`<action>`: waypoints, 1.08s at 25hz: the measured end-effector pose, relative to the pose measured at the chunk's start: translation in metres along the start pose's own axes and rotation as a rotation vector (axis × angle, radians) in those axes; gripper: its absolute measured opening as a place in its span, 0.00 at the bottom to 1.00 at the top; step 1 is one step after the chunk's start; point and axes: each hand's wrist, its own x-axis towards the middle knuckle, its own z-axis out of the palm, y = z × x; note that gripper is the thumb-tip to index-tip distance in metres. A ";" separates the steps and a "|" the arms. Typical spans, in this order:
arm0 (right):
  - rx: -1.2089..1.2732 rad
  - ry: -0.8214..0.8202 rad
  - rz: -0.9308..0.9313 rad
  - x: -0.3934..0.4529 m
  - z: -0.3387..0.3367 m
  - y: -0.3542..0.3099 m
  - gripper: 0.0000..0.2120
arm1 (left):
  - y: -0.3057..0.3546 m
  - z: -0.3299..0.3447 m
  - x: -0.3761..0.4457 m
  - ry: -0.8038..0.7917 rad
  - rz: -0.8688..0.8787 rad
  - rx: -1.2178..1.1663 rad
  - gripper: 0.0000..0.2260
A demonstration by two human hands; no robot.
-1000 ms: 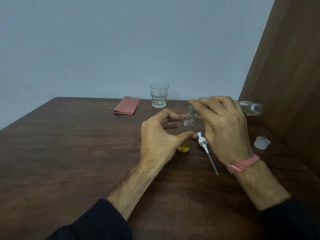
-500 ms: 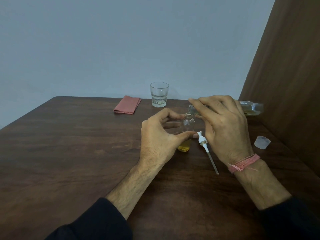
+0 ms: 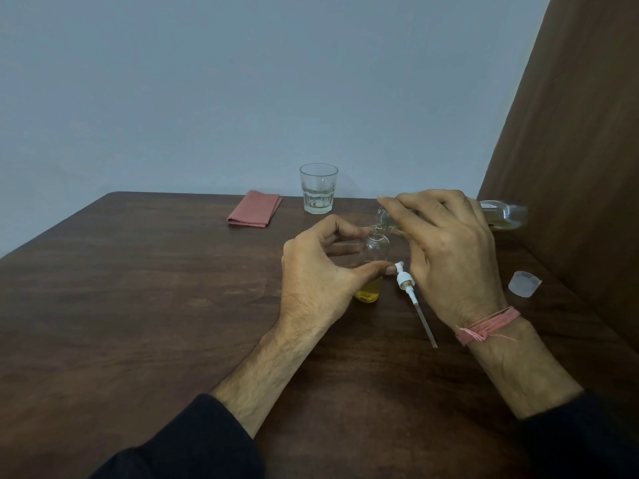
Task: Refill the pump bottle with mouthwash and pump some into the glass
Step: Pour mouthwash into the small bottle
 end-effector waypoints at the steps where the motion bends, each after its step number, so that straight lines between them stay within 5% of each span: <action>1: -0.001 -0.002 0.000 0.000 0.000 0.000 0.30 | 0.000 0.000 0.000 -0.001 -0.001 -0.002 0.23; 27: -0.004 -0.003 -0.009 0.000 0.000 0.000 0.30 | 0.001 -0.002 -0.001 -0.007 0.006 0.012 0.23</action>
